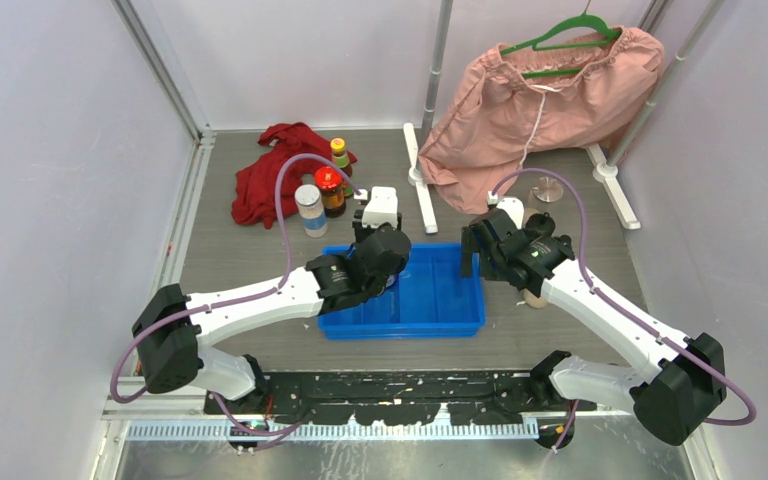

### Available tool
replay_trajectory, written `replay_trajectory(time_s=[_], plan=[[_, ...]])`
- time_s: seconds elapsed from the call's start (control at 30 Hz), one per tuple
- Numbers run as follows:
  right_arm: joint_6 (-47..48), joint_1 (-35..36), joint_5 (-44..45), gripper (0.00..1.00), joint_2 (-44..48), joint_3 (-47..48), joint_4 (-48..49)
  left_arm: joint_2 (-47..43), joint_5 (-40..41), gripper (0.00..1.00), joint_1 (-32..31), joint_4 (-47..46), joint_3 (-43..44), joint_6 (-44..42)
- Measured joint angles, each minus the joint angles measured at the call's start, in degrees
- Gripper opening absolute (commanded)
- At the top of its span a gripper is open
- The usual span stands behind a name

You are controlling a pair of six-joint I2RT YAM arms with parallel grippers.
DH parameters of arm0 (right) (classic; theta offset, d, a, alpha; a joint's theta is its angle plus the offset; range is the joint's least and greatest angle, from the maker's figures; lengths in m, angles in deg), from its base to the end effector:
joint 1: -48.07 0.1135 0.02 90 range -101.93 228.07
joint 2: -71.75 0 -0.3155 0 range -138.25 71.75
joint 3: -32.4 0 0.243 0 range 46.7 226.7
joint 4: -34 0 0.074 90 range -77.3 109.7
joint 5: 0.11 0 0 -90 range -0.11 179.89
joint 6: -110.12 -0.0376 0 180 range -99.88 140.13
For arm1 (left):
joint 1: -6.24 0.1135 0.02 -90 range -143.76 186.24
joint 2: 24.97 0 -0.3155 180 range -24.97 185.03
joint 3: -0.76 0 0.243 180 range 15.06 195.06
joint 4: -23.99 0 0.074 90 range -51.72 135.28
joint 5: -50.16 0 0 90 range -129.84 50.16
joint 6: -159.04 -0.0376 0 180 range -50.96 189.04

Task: Organize the condiment bottles
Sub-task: Place the bottle in the storage box.

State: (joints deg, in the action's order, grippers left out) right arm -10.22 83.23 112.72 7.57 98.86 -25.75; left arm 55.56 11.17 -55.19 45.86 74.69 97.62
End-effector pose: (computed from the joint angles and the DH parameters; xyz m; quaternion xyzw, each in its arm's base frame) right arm 0.1587 0.0939 0.3156 0.0158 0.9425 -0.0113 0.3337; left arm 0.1669 -0.2454 0.3502 0.0080 0.8062 -0.0649 0.5881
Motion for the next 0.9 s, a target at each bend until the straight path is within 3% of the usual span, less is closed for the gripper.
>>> replay_trajectory(time_s=[0.23,0.9], plan=[[0.00,0.00,0.00,1.00,-0.07,0.00,0.00,0.00,0.00,0.32,0.00,0.00,0.00,0.00],[0.00,0.00,-0.55,1.00,-0.33,-0.46,0.42,0.00,-0.02,0.41,0.00,0.04,0.00,0.09]])
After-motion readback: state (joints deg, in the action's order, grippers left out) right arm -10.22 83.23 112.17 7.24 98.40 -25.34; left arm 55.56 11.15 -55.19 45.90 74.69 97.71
